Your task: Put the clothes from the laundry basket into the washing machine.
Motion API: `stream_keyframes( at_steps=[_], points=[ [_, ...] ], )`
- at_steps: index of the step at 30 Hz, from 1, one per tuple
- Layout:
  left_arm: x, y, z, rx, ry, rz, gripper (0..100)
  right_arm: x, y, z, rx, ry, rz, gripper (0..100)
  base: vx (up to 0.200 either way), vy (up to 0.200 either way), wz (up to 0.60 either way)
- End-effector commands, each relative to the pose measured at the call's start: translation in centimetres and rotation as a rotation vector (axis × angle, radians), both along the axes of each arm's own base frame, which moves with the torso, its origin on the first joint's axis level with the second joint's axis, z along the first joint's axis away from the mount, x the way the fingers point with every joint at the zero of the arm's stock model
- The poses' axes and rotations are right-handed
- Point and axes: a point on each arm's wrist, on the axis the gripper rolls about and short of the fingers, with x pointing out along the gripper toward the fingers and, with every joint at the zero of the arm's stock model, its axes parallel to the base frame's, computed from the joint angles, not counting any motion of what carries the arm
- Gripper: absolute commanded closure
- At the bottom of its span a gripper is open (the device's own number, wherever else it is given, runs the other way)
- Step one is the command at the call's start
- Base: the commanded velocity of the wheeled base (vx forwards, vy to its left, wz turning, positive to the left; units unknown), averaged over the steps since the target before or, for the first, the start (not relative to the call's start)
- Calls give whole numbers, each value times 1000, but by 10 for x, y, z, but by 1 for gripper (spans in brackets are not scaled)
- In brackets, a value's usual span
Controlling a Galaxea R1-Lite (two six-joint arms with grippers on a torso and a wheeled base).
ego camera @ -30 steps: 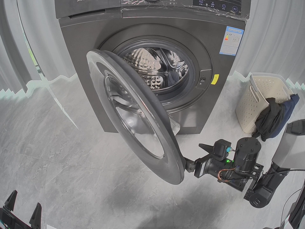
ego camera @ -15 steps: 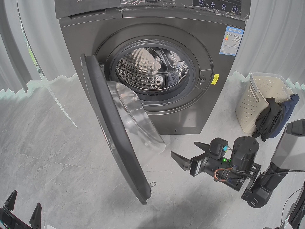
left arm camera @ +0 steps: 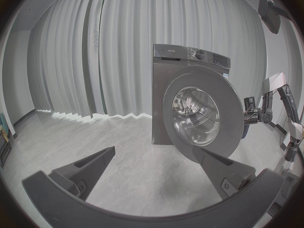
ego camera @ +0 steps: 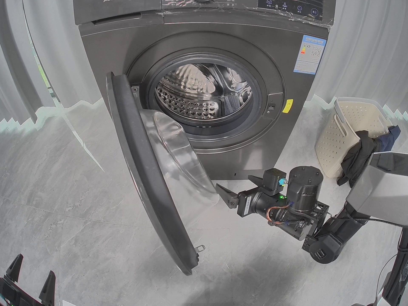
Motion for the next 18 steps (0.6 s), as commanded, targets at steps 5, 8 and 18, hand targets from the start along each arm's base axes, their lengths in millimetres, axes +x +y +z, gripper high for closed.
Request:
stream_keyframes(
  at_steps=[5, 8, 18],
  points=[
    [0, 0, -5, -1, -2, 0, 0, -16, 25, -5, -5, 5, 90, 0, 0, 0, 0],
    [0, 0, -5, -3, -2, 0, 0, -15, 25, 2, 8, -10, 87, 0, 0, 0, 0],
    [0, 0, -5, -3, -2, 0, 0, -10, 34, -8, -29, 37, 142, 0, 0, 0, 0]
  ],
)
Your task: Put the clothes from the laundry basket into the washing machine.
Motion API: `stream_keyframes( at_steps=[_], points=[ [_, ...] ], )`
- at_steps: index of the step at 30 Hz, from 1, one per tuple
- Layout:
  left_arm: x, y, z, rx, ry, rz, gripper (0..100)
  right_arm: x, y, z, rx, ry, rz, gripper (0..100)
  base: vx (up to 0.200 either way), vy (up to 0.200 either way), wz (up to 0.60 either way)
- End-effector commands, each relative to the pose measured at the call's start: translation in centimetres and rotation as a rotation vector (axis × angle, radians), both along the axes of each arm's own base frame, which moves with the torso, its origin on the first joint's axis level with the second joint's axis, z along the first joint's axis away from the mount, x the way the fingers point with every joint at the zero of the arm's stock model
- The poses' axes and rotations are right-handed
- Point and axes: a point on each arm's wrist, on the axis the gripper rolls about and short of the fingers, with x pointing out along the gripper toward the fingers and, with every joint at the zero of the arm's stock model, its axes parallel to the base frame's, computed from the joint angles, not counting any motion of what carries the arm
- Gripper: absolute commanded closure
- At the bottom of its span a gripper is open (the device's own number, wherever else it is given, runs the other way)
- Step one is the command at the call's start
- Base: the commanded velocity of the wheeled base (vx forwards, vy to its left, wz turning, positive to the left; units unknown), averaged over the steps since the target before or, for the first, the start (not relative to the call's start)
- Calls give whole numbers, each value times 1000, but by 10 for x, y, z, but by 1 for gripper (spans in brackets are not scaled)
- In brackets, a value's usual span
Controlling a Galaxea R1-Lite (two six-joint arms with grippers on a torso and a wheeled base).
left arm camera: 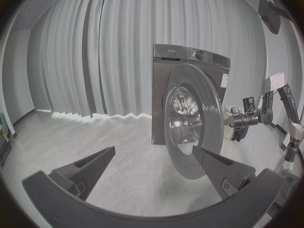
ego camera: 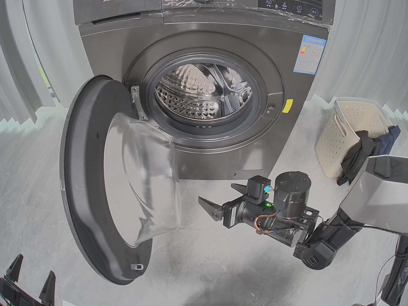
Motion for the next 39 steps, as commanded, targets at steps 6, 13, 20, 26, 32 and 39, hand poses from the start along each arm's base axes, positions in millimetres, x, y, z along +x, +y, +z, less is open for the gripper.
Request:
stream_keyframes(
  at_steps=[6, 13, 20, 26, 32, 39],
  points=[
    [0, 0, -5, 1, -2, 0, 0, 19, 27, -10, -38, 39, 45, 0, -167, 0, 0],
    [0, 0, -5, -2, -2, 1, 0, 21, 62, -22, -32, 40, 111, 0, -29, 0, 0],
    [0, 0, -5, -3, -2, 3, 0, 18, 84, -10, 74, 29, 137, 0, 0, 0, 0],
    [0, 0, -5, -2, -2, 1, 0, 24, 80, -3, 88, 23, 123, 0, 0, 0, 0],
    [0, 0, -5, 1, -2, 1, 0, 32, 93, 0, 92, 24, 129, 0, 0, 0, 0],
    [0, 0, -5, -2, -2, 1, 0, 40, 126, -19, 85, 35, 142, 0, 0, 0, 0]
  ],
)
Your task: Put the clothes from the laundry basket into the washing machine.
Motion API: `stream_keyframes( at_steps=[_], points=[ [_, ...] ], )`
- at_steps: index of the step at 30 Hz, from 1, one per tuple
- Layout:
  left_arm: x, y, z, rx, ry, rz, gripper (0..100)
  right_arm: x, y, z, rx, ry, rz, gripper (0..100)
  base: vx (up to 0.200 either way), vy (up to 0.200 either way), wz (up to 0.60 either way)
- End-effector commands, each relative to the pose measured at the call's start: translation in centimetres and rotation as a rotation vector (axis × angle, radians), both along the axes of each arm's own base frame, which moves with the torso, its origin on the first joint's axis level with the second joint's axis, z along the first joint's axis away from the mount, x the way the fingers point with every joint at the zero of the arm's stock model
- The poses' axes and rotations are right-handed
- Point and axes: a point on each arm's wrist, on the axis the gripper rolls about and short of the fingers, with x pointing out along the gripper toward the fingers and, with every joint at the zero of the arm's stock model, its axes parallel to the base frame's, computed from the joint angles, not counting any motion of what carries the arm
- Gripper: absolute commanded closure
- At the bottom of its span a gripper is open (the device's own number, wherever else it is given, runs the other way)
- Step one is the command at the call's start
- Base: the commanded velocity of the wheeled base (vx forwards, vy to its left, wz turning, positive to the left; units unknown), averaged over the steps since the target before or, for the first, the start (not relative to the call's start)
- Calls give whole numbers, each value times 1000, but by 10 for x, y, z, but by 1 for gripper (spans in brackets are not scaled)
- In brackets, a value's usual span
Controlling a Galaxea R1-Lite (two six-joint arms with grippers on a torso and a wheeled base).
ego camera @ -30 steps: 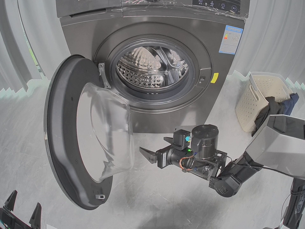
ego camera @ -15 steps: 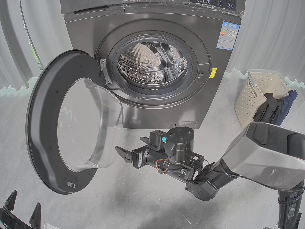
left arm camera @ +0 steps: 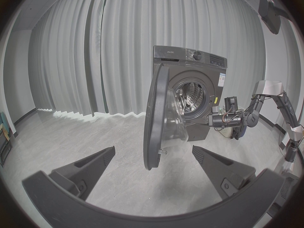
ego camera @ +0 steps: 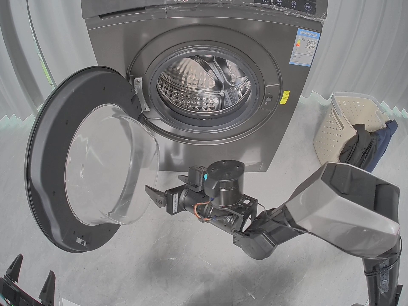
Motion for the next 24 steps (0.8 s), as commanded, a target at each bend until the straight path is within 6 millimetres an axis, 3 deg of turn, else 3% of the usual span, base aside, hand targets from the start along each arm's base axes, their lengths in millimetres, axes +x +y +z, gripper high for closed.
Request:
stream_keyframes(
  at_steps=[1, 9, 14, 16, 19, 24],
  points=[
    [0, 0, -5, -1, -2, 1, 0, 5, 26, -25, -14, 11, 3, 0, 0, 0, 0],
    [0, 0, -5, -3, -2, -1, 0, 10, 54, -42, 33, -3, -3, 0, 0, 0, 0],
    [0, 0, -5, -3, -2, -1, 0, 13, 53, -37, 51, -16, -43, 0, 0, 0, 0],
    [0, 0, -5, -5, -2, -1, 0, 12, 42, -22, 57, -21, -59, 0, 0, 0, 0],
    [0, 0, -5, -5, -2, 2, 0, 3, 14, 21, 69, -33, -81, 0, 0, 0, 0],
    [0, 0, -5, -5, -2, 4, 0, -12, -73, 79, 44, -84, -194, 0, 0, 0, 0]
  ],
)
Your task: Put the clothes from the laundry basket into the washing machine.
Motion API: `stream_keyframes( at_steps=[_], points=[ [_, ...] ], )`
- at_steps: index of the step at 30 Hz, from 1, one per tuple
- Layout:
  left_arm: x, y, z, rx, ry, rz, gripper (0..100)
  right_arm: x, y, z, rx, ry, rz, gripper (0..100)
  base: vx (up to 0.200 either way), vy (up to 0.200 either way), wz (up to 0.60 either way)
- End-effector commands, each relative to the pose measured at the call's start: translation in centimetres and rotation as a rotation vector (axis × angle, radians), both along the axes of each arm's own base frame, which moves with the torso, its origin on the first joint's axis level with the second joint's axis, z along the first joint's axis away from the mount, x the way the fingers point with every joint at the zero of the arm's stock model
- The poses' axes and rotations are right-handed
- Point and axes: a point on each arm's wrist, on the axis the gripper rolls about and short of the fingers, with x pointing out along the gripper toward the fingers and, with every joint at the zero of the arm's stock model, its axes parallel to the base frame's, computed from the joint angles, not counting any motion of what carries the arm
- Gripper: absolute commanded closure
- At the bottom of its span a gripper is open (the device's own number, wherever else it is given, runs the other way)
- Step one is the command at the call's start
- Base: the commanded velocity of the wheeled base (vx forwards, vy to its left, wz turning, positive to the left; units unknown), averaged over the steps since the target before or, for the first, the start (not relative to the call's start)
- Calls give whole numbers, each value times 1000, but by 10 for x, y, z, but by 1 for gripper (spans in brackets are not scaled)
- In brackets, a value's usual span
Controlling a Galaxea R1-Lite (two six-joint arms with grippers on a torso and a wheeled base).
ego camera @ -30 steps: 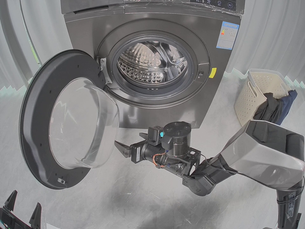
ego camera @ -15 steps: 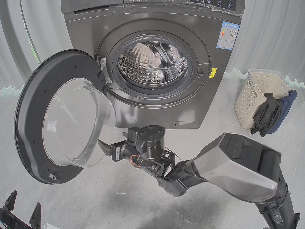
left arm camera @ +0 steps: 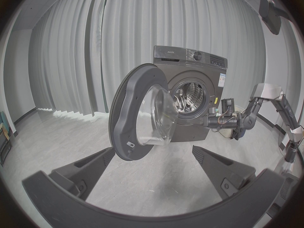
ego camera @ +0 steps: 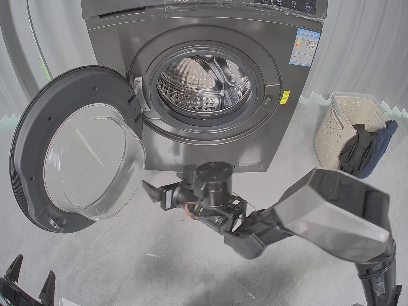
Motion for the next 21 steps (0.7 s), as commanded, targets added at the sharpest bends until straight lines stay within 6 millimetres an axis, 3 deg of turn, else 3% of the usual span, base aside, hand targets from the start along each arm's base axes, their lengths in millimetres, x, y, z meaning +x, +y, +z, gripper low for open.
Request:
stream_keyframes(
  at_steps=[1, 4, 6, 7, 8, 10, 11, 12, 13, 15, 21],
  points=[
    [0, 0, -5, 3, -2, 1, 0, -25, -110, 94, 13, -88, -137, 0, 0, 0, 0],
    [0, 0, -5, 11, -2, 0, 0, -43, -162, 124, 22, -147, -213, 0, 0, 0, 0],
    [0, 0, -5, 20, -2, 0, 0, -69, -210, 146, 32, -203, -291, 0, 0, 0, 0],
    [0, 0, -5, 20, -2, 0, 0, -69, -210, 146, 32, -203, -291, 0, 0, 0, 0],
    [0, 0, -5, 23, -2, 0, 0, -103, -248, 160, 30, -250, -347, 0, 0, 0, 0],
    [0, 0, -5, 23, -2, -2, 0, -135, -281, 162, -10, -302, -413, 0, 0, 0, 0],
    [0, 0, -5, 23, -2, 0, 0, -137, -283, 162, -12, -305, -418, 0, 0, 0, 0],
    [0, 0, -5, 23, -2, 0, 0, -164, -307, 158, -48, -333, -470, 0, 0, 0, 0],
    [0, 0, -5, 23, -2, 0, 0, -171, -312, 155, -55, -334, -481, 0, 0, 0, 0],
    [0, 0, -5, 23, -2, -2, 0, -205, -335, 139, -80, -332, -533, 0, 0, 0, 0],
    [0, 0, -5, 22, -2, 0, 0, -266, -358, 115, -88, -366, -652, 0, 0, 0, 0]
  ],
)
